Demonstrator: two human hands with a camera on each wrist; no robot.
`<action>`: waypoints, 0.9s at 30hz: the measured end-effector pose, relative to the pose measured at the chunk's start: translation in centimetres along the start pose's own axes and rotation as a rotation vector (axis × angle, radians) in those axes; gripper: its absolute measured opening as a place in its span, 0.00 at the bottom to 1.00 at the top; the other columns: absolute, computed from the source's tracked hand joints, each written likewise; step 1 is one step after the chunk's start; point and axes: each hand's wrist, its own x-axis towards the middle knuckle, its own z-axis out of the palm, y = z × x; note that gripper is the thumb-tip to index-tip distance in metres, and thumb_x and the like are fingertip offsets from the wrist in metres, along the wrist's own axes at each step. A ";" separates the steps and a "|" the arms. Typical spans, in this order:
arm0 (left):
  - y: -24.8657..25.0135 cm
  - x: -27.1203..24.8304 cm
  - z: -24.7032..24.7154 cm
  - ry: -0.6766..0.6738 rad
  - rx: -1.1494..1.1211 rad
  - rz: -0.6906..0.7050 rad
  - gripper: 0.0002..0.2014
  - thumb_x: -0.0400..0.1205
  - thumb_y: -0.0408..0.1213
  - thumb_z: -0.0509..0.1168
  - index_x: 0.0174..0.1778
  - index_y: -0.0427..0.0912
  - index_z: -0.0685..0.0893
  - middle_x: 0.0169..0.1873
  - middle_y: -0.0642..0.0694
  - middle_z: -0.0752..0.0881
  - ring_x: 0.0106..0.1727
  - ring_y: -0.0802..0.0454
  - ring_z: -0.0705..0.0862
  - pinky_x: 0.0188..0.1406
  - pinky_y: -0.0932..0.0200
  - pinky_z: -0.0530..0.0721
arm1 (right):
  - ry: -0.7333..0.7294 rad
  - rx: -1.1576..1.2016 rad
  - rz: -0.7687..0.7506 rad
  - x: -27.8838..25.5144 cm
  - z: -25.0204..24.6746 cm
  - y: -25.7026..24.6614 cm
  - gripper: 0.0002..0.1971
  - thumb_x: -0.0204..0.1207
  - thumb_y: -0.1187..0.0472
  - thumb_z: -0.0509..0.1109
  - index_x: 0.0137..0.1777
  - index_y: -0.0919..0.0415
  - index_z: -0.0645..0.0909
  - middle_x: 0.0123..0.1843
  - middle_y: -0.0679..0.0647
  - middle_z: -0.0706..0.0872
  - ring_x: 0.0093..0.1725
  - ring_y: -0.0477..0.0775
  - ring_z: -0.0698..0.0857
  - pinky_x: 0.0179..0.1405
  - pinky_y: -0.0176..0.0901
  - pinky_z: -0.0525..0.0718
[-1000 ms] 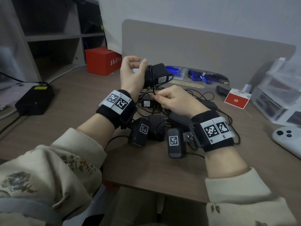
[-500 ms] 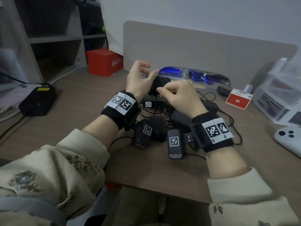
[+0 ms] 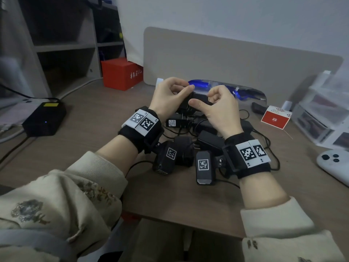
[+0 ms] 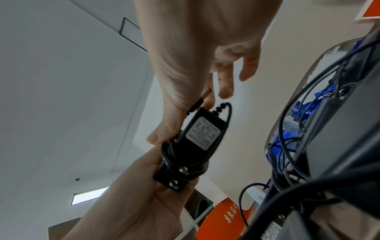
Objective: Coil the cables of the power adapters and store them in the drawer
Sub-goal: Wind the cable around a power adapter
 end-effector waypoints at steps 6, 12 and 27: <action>0.3 -0.2 0.0 0.000 -0.084 0.076 0.04 0.82 0.36 0.71 0.50 0.41 0.85 0.44 0.46 0.89 0.43 0.59 0.87 0.46 0.62 0.86 | 0.022 0.069 0.126 0.1 0.2 0.6 0.42 0.59 0.32 0.78 0.66 0.55 0.70 0.58 0.46 0.80 0.60 0.49 0.80 0.59 0.49 0.79; 0.1 -0.3 0.1 -0.081 -0.224 0.018 0.09 0.81 0.38 0.72 0.55 0.46 0.81 0.46 0.47 0.90 0.51 0.50 0.89 0.56 0.54 0.86 | -0.097 0.311 0.027 -0.3 0.6 0.1 0.20 0.69 0.48 0.80 0.56 0.57 0.84 0.49 0.46 0.90 0.50 0.43 0.88 0.53 0.41 0.84; 0.5 -1.0 0.5 -0.279 -0.335 -0.293 0.19 0.87 0.50 0.62 0.62 0.38 0.84 0.48 0.41 0.87 0.46 0.50 0.88 0.34 0.56 0.87 | -0.076 0.301 -0.002 -0.1 0.5 0.1 0.12 0.73 0.49 0.78 0.49 0.55 0.86 0.46 0.52 0.90 0.50 0.53 0.89 0.58 0.62 0.85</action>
